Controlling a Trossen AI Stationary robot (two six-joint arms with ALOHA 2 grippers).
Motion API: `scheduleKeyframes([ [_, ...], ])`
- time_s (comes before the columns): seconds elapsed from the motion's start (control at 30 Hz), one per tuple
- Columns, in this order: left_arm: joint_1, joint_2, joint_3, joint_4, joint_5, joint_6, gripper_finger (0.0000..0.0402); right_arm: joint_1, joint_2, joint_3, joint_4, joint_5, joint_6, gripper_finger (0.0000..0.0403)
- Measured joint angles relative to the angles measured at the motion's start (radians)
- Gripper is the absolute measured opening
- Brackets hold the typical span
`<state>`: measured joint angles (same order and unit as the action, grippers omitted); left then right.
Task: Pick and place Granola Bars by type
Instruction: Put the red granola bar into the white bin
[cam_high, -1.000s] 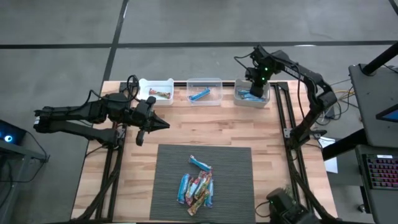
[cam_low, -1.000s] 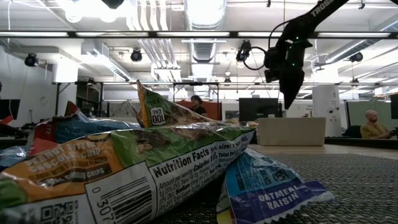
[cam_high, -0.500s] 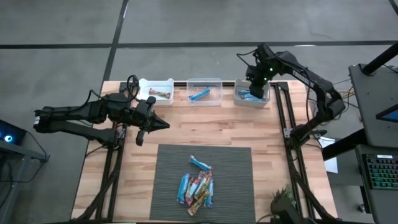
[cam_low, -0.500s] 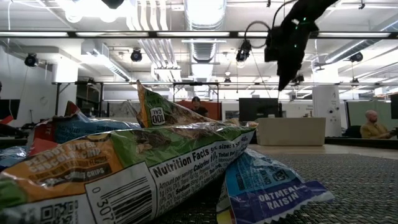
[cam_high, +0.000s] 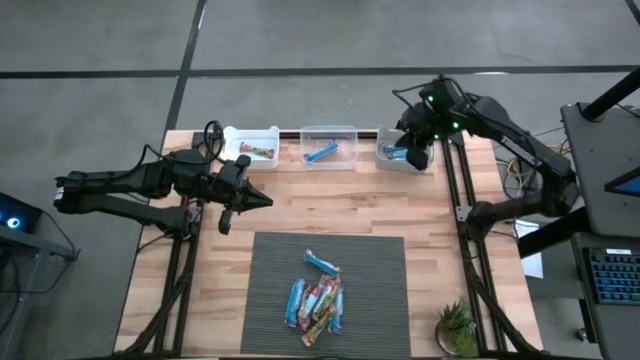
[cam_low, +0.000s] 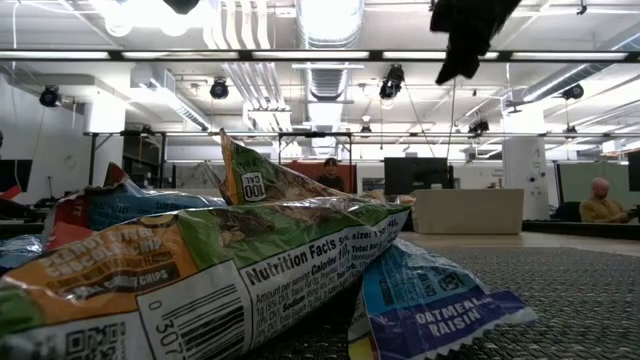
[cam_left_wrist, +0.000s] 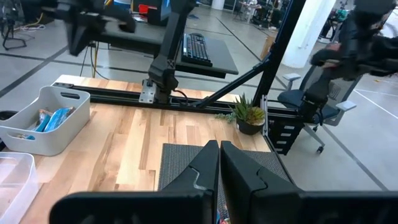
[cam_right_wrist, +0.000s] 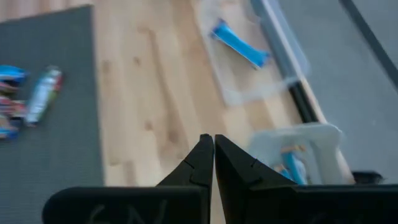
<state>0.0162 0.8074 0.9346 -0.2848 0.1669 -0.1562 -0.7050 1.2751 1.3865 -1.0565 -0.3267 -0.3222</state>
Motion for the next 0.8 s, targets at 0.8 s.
scheduleKeyframes([
  [0.8,0.0,0.0,0.0,-0.001,-0.038,-0.029,0.009,0.531,-0.091,0.0,0.383,0.013,0.394,0.0009],
])
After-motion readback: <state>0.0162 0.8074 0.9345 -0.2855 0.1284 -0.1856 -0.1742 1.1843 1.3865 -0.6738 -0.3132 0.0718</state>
